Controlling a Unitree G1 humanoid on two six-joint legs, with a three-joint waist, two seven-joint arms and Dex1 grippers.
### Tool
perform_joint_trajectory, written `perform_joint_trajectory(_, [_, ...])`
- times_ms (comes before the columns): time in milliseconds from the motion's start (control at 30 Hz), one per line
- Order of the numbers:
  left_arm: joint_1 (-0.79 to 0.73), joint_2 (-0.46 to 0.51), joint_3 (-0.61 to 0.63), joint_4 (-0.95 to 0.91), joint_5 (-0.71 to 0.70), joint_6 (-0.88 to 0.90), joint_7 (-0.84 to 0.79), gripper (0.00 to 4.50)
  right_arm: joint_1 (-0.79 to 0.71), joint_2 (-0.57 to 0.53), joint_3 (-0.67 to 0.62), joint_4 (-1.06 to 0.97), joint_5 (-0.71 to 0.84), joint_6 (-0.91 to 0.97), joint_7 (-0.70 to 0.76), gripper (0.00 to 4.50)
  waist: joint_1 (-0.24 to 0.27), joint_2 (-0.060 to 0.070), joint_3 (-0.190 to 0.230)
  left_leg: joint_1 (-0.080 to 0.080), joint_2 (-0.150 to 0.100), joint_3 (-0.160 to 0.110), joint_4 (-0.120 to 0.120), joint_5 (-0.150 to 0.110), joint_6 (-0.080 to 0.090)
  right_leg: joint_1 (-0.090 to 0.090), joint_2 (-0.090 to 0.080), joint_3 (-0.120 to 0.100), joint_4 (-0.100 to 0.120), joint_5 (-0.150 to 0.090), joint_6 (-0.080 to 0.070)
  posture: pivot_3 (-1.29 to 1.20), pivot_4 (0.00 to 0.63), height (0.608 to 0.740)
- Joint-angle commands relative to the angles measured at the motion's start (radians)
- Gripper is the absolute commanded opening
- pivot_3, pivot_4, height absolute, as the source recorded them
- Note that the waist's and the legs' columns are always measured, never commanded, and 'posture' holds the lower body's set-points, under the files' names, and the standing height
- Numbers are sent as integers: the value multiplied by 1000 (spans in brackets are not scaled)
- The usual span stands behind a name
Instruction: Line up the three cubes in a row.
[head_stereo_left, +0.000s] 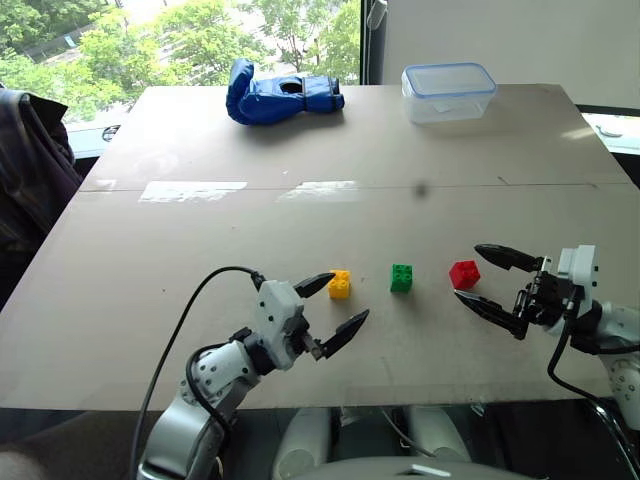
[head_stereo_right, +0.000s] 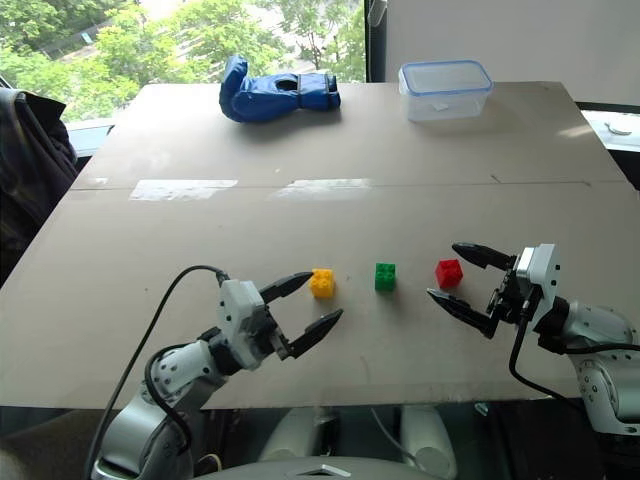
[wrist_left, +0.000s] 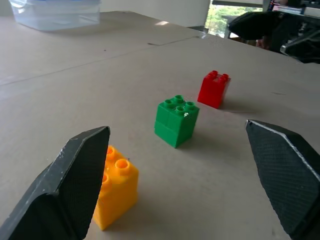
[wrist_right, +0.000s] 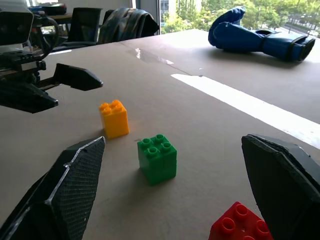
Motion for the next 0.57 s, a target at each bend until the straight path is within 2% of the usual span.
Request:
perform_joint_trajectory(33, [86, 76, 96, -71, -77, 14, -67, 4435, 37, 5, -45, 69, -29, -77, 30, 4500, 0, 1, 0, 0, 0, 0, 0, 0, 0, 0, 0, 0, -1, 0, 0, 0, 150, 740])
perform_joint_trajectory(133, [180, 125, 136, -46, -51, 18, -80, 4435, 80, 9, -52, 166, -62, -140, 63, 4500, 3, 1, 1, 0, -1, 1, 0, -1, 1, 0, 0, 0, -1, 0, 0, 0, 150, 740])
perform_joint_trajectory(233, [210, 150, 128, 9, 28, -5, -66, 4435, 121, 17, -55, 239, -98, -219, 89, 4500, 2, 2, 1, 0, 0, 1, 0, -1, 1, 1, 0, 0, -2, 0, 0, 0, 150, 740])
perform_joint_trajectory(367, [207, 141, 92, 70, 112, -62, -56, 4435, 174, 28, -62, 295, -135, -306, 100, 4500, 0, 3, 1, 1, 0, 2, 0, -1, 1, 1, 2, 1, -2, 0, 0, 0, 150, 740])
perform_joint_trajectory(567, [192, 112, 70, 108, 137, -83, -43, 4435, 225, 27, -65, 302, -142, -362, 105, 4500, 0, 3, 1, 2, 1, 4, 0, -1, 1, 1, 2, 3, -2, 0, 0, 0, 150, 740])
